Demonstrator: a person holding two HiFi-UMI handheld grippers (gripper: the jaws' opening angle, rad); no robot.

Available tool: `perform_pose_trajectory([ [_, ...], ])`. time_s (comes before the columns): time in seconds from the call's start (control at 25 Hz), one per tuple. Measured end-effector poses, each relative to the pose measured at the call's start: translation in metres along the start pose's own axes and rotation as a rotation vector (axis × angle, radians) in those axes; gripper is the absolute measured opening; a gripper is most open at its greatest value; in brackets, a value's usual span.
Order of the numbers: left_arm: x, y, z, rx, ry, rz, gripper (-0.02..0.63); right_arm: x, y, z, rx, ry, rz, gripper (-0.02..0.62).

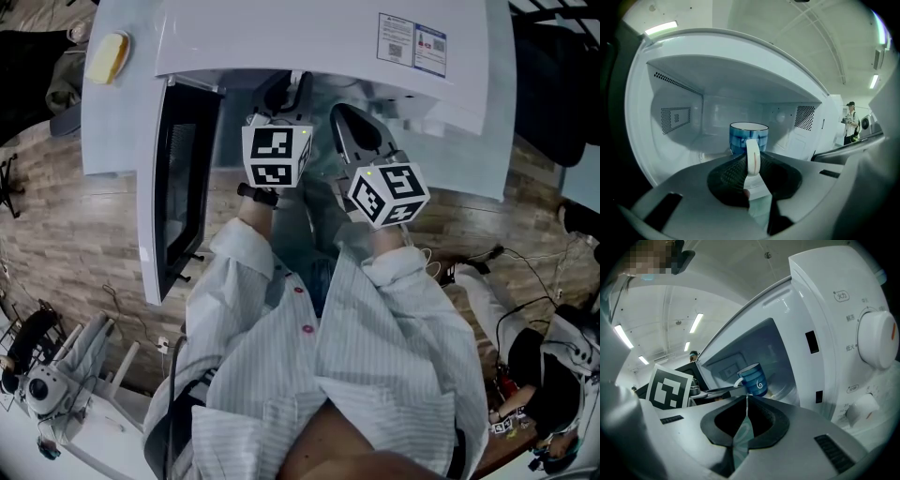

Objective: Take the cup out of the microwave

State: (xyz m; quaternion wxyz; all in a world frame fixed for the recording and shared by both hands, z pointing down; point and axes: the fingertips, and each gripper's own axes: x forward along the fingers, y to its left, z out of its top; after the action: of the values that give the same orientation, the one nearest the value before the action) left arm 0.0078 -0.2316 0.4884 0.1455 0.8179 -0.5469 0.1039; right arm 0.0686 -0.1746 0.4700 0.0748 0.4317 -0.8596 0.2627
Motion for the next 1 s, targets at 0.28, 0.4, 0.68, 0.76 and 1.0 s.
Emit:
perform_pose_trajectory([
  [0.28, -0.007, -0.002, 0.008, 0.013, -0.017, -0.018, 0.067, 0.001, 0.001, 0.004, 0.002, -0.001, 0.006, 0.038],
  [0.4, -0.01, -0.002, 0.009, 0.01, -0.02, -0.032, 0.067, 0.002, 0.003, 0.006, 0.003, -0.005, 0.007, 0.038],
  [0.68, -0.018, -0.006, 0.012, 0.003, -0.022, -0.052, 0.066, 0.003, 0.007, 0.011, 0.005, -0.013, 0.005, 0.038],
  [0.76, -0.02, -0.006, 0.014, 0.001, -0.028, -0.057, 0.066, 0.003, 0.008, 0.012, 0.005, -0.015, 0.004, 0.038],
  [1.0, -0.028, -0.005, 0.023, -0.002, -0.046, -0.068, 0.063, 0.003, 0.012, 0.015, 0.007, -0.022, 0.002, 0.038],
])
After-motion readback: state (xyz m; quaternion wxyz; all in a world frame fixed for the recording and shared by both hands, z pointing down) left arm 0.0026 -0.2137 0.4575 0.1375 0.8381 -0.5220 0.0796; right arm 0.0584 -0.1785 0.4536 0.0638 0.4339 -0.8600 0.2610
